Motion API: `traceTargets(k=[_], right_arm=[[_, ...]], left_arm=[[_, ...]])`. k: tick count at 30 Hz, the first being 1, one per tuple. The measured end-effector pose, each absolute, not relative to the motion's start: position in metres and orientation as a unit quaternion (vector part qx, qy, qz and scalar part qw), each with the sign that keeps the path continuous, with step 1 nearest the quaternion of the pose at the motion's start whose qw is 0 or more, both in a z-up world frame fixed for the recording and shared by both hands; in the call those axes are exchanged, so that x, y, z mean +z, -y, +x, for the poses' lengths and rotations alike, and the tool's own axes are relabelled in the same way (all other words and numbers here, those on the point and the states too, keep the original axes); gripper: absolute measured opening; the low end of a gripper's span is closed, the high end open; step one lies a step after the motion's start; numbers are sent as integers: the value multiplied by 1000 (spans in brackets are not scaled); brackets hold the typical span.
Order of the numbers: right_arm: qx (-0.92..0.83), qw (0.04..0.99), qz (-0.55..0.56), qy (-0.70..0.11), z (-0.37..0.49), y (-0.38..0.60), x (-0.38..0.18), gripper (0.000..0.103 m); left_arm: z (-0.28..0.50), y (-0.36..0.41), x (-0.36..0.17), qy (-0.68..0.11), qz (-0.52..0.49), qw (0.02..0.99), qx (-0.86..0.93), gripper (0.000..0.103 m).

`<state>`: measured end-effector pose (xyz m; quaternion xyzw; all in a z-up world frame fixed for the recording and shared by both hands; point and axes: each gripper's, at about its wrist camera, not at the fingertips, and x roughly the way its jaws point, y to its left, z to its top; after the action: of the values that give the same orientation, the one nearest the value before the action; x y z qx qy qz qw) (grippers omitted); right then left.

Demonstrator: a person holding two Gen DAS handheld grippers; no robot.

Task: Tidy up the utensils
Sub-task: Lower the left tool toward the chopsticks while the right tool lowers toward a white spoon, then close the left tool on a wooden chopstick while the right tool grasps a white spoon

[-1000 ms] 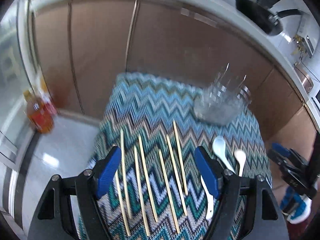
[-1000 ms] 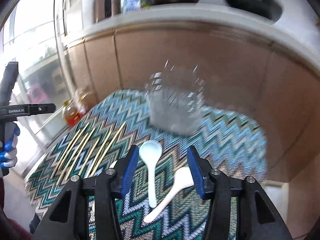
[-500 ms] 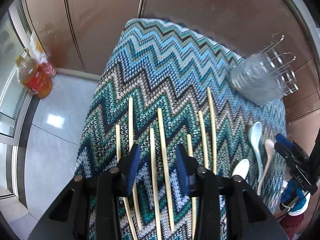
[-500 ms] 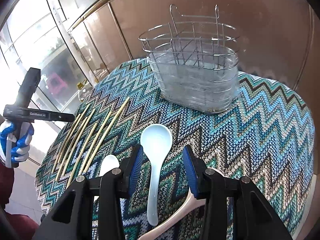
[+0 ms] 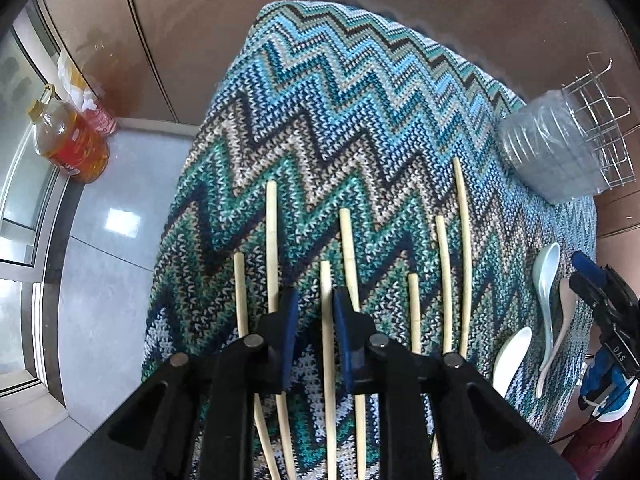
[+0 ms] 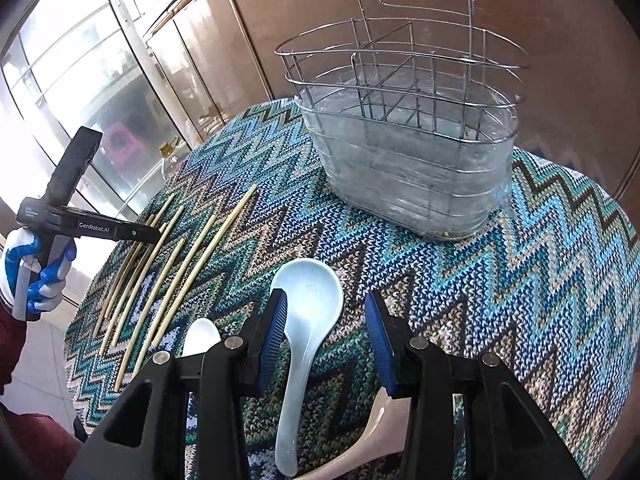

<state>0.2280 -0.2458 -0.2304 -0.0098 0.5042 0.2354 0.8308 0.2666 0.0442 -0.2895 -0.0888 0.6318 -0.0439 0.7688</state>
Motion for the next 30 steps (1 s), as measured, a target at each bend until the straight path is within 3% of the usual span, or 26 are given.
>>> traceTargets(k=[25, 27, 30], right_arm=[[343, 752, -89, -556, 282, 204, -262, 40], [352, 742, -100, -561, 285, 199, -266, 36], [367, 730, -112, -566, 288, 190, -275, 17]], left_arm=[[280, -24, -291, -652, -55, 755, -32, 17], [282, -23, -291, -652, -55, 756, -33, 17], [283, -22, -291, -650, -53, 757, -31, 14]])
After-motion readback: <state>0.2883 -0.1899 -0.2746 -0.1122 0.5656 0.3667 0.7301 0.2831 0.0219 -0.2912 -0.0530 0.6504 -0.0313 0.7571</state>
